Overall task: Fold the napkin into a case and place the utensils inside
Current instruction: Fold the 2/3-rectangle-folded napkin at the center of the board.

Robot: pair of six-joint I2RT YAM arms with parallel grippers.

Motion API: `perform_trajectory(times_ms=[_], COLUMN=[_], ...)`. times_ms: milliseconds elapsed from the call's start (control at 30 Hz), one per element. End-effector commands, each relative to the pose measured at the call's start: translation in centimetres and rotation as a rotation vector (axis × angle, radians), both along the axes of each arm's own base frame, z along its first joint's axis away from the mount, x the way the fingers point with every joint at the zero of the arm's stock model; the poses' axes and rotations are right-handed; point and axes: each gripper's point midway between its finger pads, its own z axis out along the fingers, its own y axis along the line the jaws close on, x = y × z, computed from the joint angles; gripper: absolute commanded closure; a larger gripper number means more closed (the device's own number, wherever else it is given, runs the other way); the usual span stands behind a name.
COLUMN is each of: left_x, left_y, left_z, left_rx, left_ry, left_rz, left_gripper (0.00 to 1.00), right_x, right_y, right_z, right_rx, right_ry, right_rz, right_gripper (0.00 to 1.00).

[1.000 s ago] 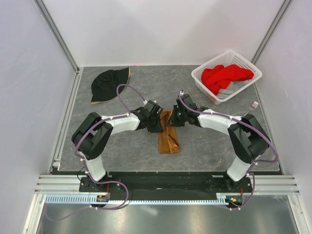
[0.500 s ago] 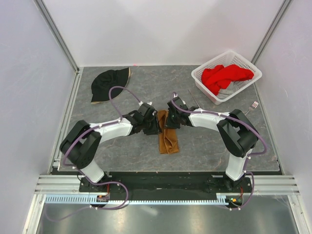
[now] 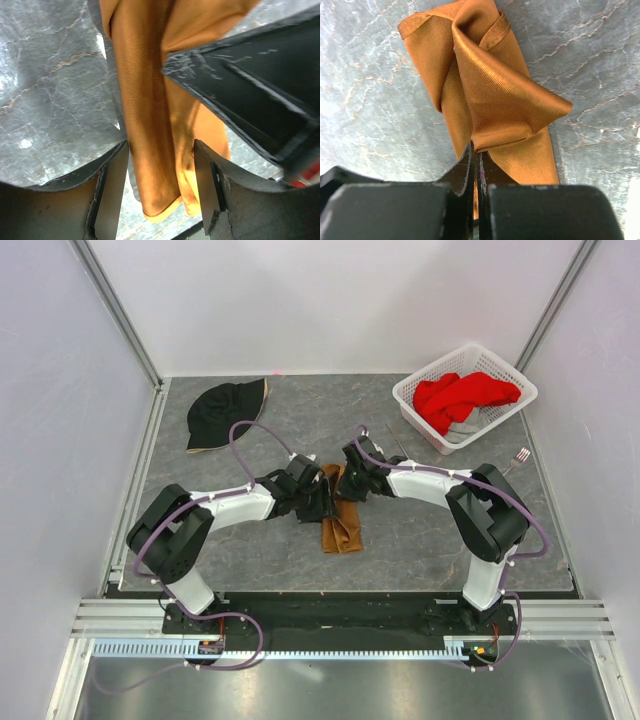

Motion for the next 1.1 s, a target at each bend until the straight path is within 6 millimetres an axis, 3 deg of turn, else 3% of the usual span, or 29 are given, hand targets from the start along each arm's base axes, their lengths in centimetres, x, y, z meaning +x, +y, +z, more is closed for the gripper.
perform_trajectory(times_ms=[0, 200, 400, 433, 533, 667, 833, 1033, 1067], left_x=[0.4, 0.7, 0.8, 0.8, 0.5, 0.3, 0.2, 0.0, 0.0], left_y=[0.0, -0.8, 0.3, 0.5, 0.8, 0.7, 0.2, -0.1, -0.1], left_z=[-0.6, -0.8, -1.8, -2.0, -2.5, -2.3, -1.7, -1.3, -1.3], left_rx=[0.023, 0.004, 0.062, 0.066, 0.074, 0.062, 0.037, 0.012, 0.012], left_ry=[-0.031, -0.023, -0.012, -0.01, 0.002, 0.002, 0.003, 0.014, 0.017], left_rz=[-0.021, -0.026, 0.001, 0.002, 0.0, -0.008, -0.018, -0.019, -0.018], left_gripper=[0.37, 0.39, 0.59, 0.67, 0.76, 0.79, 0.8, 0.8, 0.8], right_x=[1.0, 0.9, 1.5, 1.6, 1.9, 2.0, 1.7, 2.4, 2.4], right_y=[1.1, 1.5, 1.5, 1.5, 1.4, 0.6, -1.3, -4.6, -4.4], right_z=[1.1, 0.2, 1.0, 1.2, 2.2, 3.8, 6.6, 6.0, 6.0], right_rx=[0.042, 0.054, 0.039, 0.034, 0.015, -0.032, -0.04, -0.045, -0.024], right_ry=[-0.002, 0.026, -0.017, -0.028, -0.079, -0.146, -0.213, -0.202, -0.202], right_rz=[-0.038, -0.035, 0.0, 0.011, 0.073, 0.164, 0.227, 0.238, 0.256], right_gripper=[1.0, 1.0, 0.98, 0.93, 0.74, 0.5, 0.31, 0.21, 0.2])
